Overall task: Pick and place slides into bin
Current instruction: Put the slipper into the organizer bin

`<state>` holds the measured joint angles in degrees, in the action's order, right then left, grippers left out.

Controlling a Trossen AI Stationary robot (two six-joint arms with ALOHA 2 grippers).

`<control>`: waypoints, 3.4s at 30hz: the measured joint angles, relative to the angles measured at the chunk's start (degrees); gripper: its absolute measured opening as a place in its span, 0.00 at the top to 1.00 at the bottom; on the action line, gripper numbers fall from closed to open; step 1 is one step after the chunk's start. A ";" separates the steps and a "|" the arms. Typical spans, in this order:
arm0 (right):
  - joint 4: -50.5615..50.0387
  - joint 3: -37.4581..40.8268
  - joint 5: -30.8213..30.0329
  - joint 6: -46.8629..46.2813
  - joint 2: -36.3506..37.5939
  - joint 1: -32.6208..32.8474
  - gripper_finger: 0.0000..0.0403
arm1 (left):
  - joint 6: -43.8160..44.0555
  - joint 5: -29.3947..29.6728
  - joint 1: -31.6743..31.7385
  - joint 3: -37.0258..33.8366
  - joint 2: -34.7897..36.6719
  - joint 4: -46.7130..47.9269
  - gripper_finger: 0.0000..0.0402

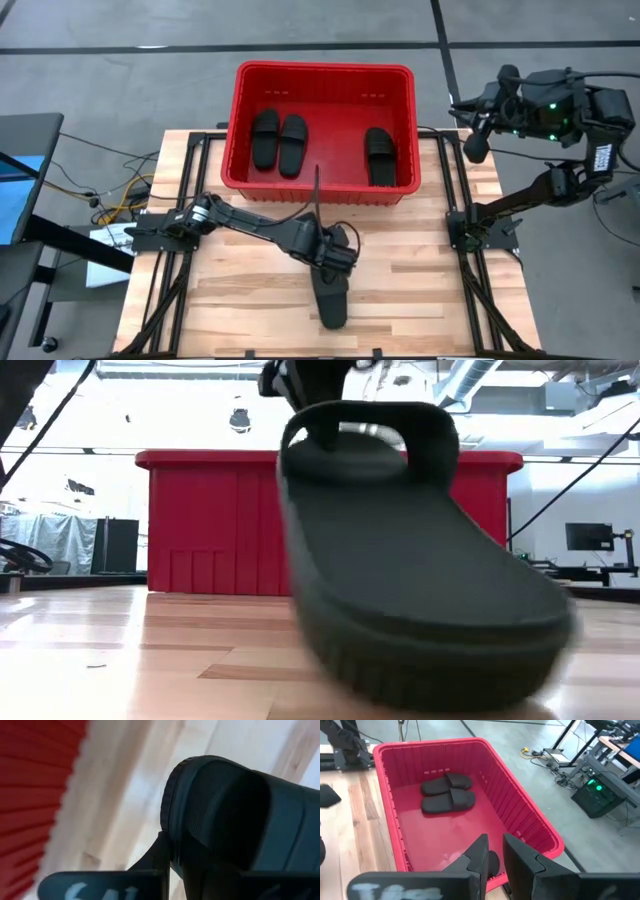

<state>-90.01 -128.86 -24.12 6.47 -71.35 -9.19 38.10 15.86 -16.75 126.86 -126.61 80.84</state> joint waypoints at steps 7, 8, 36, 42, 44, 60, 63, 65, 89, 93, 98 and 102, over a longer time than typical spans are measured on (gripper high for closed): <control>0.00 -0.02 0.03 -1.91 0.23 -0.72 0.87 | -0.66 7.13 0.09 8.34 0.44 6.12 0.99; 0.01 -0.02 0.04 -1.98 0.25 -0.72 0.87 | -0.67 8.03 0.11 7.97 1.06 5.96 0.99; -0.01 6.53 -0.15 -9.65 -0.13 -0.72 0.87 | -8.98 29.60 0.79 7.77 17.87 8.16 0.99; 0.00 14.00 -0.15 -12.56 0.23 -0.72 0.87 | -13.58 31.56 2.52 7.77 21.61 7.81 0.99; -0.01 16.51 -0.15 -13.48 0.17 -0.72 0.87 | -15.65 32.20 3.63 7.77 22.15 7.27 0.99; 23.59 32.41 -6.40 -12.89 11.34 0.75 0.87 | -42.14 27.47 19.56 7.77 22.49 -7.51 0.99; 36.47 37.08 -6.64 -10.44 16.99 0.79 0.87 | -45.47 24.66 23.12 7.77 22.49 -10.03 0.99; 43.70 40.10 -6.67 -8.78 20.07 0.77 0.87 | -47.20 21.76 25.53 7.77 22.49 -11.47 0.99; 49.27 55.60 -15.21 -14.00 29.61 0.05 0.87 | -67.51 -6.70 50.81 7.78 22.13 -28.54 0.99; 49.30 55.60 -16.82 -14.00 27.89 0.05 0.87 | -69.09 -9.92 52.80 7.82 19.97 -29.47 0.99; 49.30 55.60 -18.79 -14.00 25.99 0.05 0.87 | -69.52 -13.69 54.53 7.71 16.18 -30.87 0.99; 49.28 55.60 -19.51 -14.02 24.69 0.05 0.87 | -69.90 -14.51 55.01 7.73 13.38 -31.57 0.99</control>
<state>-40.73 -73.25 -43.63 -7.55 -46.66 -9.15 -31.80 1.34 38.26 134.58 -113.23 49.28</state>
